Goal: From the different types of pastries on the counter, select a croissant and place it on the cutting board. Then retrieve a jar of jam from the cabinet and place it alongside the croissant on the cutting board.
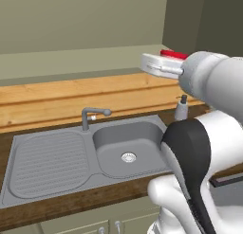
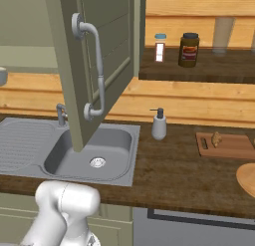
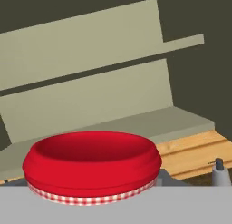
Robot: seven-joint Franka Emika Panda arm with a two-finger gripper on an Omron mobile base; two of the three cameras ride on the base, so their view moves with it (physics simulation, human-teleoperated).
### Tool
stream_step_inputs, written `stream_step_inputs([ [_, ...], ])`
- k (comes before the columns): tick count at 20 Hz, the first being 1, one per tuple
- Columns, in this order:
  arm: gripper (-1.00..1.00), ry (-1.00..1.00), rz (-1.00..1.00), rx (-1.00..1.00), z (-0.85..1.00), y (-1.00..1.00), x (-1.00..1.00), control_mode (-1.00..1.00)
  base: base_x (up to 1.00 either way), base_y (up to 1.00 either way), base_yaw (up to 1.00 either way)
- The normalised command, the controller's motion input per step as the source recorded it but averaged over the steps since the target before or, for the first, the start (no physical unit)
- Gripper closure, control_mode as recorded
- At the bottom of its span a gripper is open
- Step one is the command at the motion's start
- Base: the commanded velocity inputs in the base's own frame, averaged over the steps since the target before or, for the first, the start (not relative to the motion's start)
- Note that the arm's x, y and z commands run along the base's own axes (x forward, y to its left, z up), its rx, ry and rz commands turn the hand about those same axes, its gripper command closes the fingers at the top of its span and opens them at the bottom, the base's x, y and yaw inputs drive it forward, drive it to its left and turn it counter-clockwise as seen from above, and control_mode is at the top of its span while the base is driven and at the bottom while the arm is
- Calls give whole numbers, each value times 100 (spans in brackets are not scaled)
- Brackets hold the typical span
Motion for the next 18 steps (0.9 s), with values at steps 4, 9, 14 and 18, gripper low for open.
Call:
stream_step_inputs([
  [4, 100, 0, 12, 0, 0, 0, -100, -100, 0, 0, 0],
  [9, 100, 0, 2, 0, 1, 0, -100, -100, 0, 0, 0],
  [14, 100, 1, 0, 0, 35, 0, -99, -100, 0, 0, 0],
  [18, 100, 0, 0, 0, 35, 0, -71, -100, 0, 0, 0],
])
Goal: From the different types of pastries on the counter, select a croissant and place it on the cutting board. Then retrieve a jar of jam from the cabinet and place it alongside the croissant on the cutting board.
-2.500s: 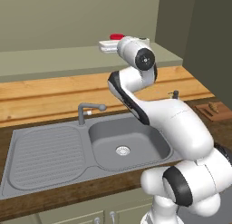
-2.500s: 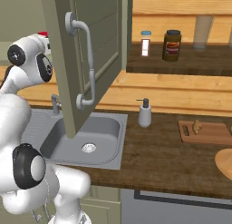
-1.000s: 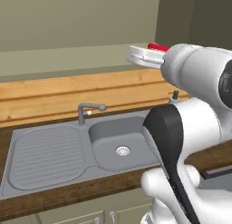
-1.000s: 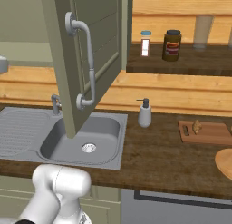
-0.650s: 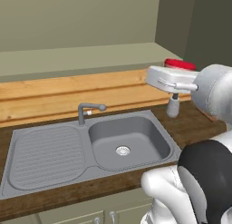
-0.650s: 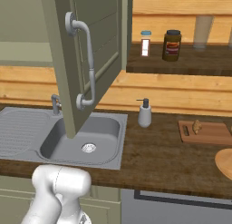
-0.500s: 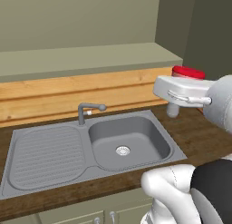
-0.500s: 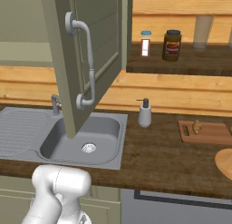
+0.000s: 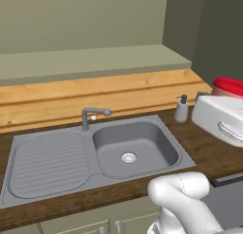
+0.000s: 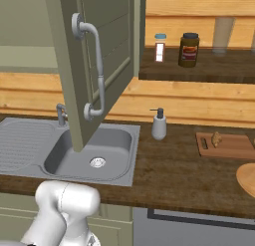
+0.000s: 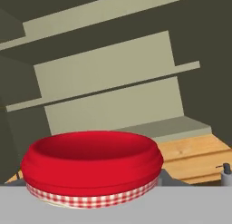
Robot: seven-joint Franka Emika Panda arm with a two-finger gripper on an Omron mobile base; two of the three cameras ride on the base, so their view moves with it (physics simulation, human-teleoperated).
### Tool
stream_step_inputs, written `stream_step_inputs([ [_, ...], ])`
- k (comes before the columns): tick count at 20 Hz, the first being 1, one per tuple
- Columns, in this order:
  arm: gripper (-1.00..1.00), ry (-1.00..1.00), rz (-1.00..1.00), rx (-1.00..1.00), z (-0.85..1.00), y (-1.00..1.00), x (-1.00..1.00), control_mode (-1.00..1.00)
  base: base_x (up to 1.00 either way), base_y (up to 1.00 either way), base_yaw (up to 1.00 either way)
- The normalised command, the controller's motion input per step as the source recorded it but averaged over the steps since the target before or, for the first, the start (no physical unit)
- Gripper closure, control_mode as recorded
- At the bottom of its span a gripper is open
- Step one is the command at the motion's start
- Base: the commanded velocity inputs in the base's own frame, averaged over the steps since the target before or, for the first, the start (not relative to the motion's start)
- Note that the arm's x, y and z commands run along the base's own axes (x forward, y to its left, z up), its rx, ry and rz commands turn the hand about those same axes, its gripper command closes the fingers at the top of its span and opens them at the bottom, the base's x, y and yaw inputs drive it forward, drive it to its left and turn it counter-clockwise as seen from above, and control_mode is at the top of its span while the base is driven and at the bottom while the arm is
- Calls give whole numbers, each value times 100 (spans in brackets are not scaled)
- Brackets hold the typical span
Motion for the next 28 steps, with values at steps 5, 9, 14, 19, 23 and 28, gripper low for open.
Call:
stream_step_inputs([
  [5, 100, 0, 0, 0, 6, 0, -45, -100, 0, 0, 0],
  [9, 100, 0, 0, 0, 0, 3, -35, -100, 0, 0, 0],
  [14, 100, 0, 0, -1, 0, 4, -31, -100, 0, 0, 0],
  [19, 100, 0, 0, 0, 0, 0, -23, 100, -16, 0, 0],
  [23, 100, 0, 0, 0, 0, 0, 0, 100, -57, -4, -4],
  [28, 100, 0, 0, 0, 0, 0, 0, 100, -12, -42, -21],
])
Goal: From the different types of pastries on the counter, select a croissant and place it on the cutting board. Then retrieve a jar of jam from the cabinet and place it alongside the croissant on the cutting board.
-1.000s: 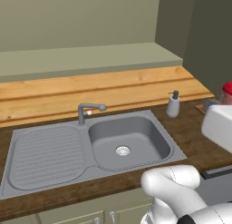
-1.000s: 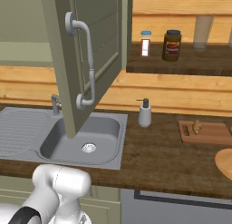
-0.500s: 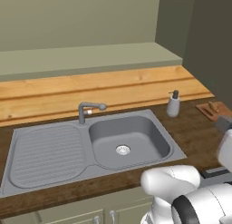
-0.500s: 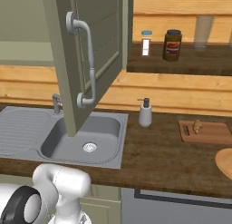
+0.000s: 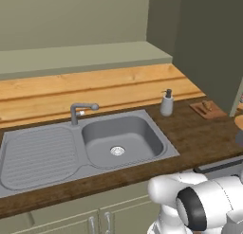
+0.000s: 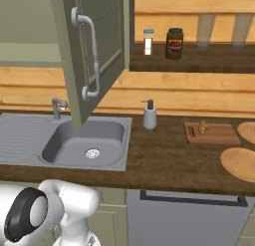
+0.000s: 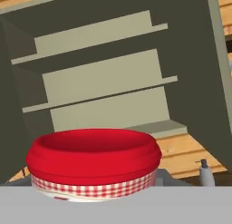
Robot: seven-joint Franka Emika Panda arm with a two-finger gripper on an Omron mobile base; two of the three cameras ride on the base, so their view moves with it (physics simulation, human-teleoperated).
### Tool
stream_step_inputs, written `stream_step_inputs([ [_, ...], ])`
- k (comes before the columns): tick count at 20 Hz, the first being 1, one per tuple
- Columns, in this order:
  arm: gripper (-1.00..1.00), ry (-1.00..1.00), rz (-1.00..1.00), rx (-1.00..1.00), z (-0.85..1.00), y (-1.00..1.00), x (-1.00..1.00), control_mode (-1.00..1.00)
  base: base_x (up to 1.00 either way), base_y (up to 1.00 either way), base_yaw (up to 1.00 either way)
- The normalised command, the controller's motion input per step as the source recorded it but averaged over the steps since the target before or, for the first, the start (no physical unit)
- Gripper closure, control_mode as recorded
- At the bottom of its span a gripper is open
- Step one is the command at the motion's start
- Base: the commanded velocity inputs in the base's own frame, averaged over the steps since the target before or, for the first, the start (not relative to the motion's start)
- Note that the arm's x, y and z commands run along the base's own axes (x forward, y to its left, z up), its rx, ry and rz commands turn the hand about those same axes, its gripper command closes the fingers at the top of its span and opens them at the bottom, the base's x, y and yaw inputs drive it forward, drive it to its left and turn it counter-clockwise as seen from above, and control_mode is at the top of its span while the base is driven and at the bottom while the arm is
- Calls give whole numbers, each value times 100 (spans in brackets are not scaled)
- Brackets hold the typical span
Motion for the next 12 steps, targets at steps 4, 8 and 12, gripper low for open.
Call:
stream_step_inputs([
  [4, 100, 0, 0, 0, 0, 0, 0, 100, -1, -65, -25],
  [8, 100, 0, 0, 0, 0, 0, 0, 100, -28, -54, -19],
  [12, 100, 0, 0, 0, 0, 0, 0, 100, -78, -47, 0],
])
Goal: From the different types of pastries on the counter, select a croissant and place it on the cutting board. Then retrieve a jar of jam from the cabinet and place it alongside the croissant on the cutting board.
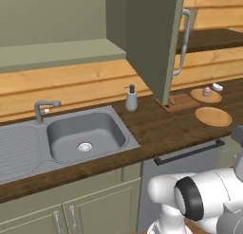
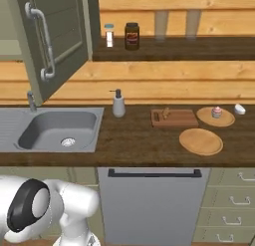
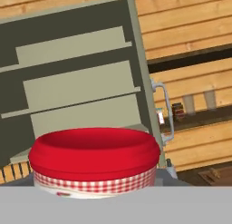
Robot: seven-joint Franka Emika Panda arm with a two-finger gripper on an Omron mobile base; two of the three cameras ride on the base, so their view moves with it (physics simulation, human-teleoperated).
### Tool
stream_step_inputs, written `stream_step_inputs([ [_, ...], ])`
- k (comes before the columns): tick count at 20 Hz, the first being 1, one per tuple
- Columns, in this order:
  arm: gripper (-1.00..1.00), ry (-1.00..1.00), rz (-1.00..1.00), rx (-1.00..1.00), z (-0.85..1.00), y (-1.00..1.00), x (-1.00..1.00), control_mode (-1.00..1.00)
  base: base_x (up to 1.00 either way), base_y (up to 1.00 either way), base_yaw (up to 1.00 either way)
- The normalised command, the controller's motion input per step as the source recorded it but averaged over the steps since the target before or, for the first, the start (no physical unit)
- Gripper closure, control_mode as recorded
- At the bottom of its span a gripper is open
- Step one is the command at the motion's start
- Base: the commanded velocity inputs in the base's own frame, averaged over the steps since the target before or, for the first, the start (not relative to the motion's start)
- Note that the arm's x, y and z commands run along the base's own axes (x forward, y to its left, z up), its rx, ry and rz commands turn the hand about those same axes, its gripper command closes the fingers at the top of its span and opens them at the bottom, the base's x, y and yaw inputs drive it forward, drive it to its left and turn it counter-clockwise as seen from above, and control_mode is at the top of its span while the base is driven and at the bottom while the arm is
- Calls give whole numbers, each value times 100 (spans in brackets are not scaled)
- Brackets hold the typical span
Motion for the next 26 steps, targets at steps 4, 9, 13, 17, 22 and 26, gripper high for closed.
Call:
stream_step_inputs([
  [4, 100, 0, 0, 0, 0, 0, 0, 100, -22, -56, 0],
  [9, 100, 0, 0, 0, 0, 0, 0, 100, 0, -64, 0],
  [13, 100, 0, 0, 0, 0, 0, 0, 100, 0, -61, 0],
  [17, 100, 0, 0, 0, 0, 0, 0, 100, 0, -60, 2],
  [22, 100, 0, 0, 0, 0, 0, 0, 100, 6, -50, 7],
  [26, 100, 0, 0, 0, 0, 0, 0, 100, 16, -55, 9],
])
